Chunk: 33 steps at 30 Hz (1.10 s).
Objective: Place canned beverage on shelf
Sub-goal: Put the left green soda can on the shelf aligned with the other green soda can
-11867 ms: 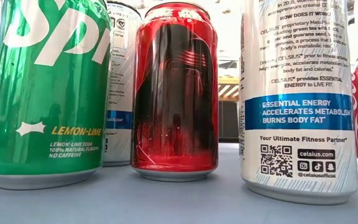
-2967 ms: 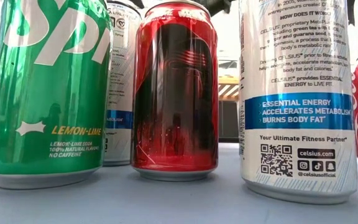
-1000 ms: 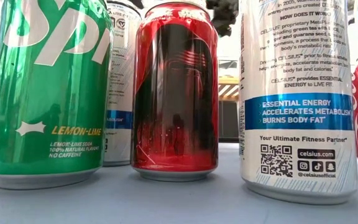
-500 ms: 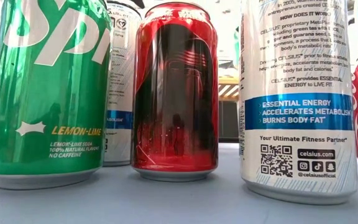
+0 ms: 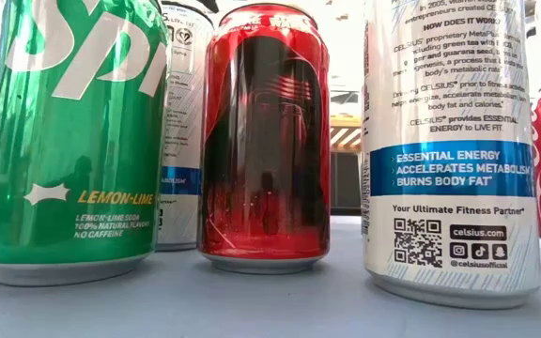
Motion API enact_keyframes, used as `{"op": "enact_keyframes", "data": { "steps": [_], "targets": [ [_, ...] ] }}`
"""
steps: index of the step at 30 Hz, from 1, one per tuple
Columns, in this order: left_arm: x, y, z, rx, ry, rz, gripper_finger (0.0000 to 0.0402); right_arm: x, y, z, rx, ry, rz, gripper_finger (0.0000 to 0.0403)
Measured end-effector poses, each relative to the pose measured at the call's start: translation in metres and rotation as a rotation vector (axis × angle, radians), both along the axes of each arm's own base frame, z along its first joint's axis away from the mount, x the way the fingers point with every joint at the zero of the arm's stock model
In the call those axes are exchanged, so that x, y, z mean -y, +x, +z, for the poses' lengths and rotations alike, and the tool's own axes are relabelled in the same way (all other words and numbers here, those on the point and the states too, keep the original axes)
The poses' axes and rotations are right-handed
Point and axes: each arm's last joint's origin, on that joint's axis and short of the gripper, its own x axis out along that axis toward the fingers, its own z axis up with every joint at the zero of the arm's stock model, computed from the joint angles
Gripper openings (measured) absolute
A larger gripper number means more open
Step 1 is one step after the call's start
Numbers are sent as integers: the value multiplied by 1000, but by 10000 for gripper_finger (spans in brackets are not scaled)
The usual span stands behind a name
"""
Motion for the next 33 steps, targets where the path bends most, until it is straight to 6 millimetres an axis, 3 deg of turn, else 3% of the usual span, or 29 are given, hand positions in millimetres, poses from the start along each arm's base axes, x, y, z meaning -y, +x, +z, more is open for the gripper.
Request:
{"op": "enact_keyframes", "data": {
  "steps": [11, 17, 28, 33],
  "targets": [
    [0, 0, 0, 2, -3, 4, 343, 4, -1, -3, 14, 30, 6, 160],
    [0, 0, 0, 8, -13, 14, 343, 4, 0, -19, -10, 58, 7, 160],
    [0, 0, 0, 8, -15, 17, 343, 6, 2, -20, 7, 35, 10, 161],
    [0, 0, 0, 8, -15, 17, 343, 6, 2, -20, 7, 34, 11, 179]
  ]
}}
